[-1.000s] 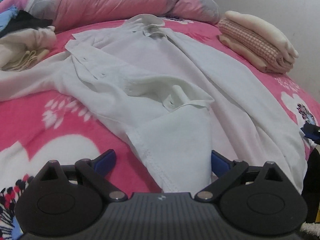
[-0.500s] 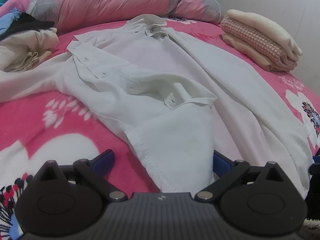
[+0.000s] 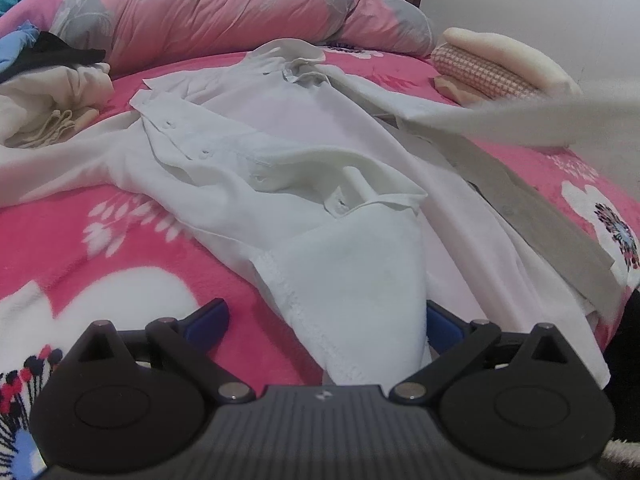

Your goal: Fold clothes

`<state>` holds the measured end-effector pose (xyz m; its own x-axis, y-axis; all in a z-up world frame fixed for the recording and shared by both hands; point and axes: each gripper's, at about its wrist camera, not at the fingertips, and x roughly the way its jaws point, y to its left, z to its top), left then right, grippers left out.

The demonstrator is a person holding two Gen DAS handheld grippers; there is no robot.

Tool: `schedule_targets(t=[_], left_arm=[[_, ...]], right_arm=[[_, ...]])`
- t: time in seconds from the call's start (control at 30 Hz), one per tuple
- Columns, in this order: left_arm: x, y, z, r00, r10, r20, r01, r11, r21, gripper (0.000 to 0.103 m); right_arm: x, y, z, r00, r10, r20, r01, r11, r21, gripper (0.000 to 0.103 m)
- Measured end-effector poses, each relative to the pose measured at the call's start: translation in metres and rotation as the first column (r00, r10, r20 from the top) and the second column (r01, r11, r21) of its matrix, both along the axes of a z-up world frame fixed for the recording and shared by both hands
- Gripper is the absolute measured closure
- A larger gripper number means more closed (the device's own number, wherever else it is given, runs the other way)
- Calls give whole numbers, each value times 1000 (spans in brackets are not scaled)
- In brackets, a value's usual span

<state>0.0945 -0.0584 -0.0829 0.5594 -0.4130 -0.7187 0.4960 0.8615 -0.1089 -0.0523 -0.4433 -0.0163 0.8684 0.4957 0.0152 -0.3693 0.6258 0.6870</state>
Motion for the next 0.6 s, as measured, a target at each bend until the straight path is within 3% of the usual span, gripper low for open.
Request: schedule_targets(t=[0.17,0.37,0.47,0.53,0.6], left_arm=[[0,1,0,1000,-1,0,1,1000,-6,2],[3,0,-1,1000,0,-7,0,1000,-9,1],[3,-1,-1,1000,3,-7,-4,1000,-6,1],[3,-1,0,1000,3,-8,-3,1000,-4,1],[3,0,0,1000,2,-11,-2,1000,-7,1]], right_arm=[[56,-36,53,990,-125,61,129,990,-65,101],[144,-103,117,928,-355,113,364,928,-80,101],[190,-127,138,861,-496,112,508,839,-194,99],[225,-137,136,790,-612,30,573,719,-393,92],[257,-145,125,678,-729,-94,546,585,-599,78]])
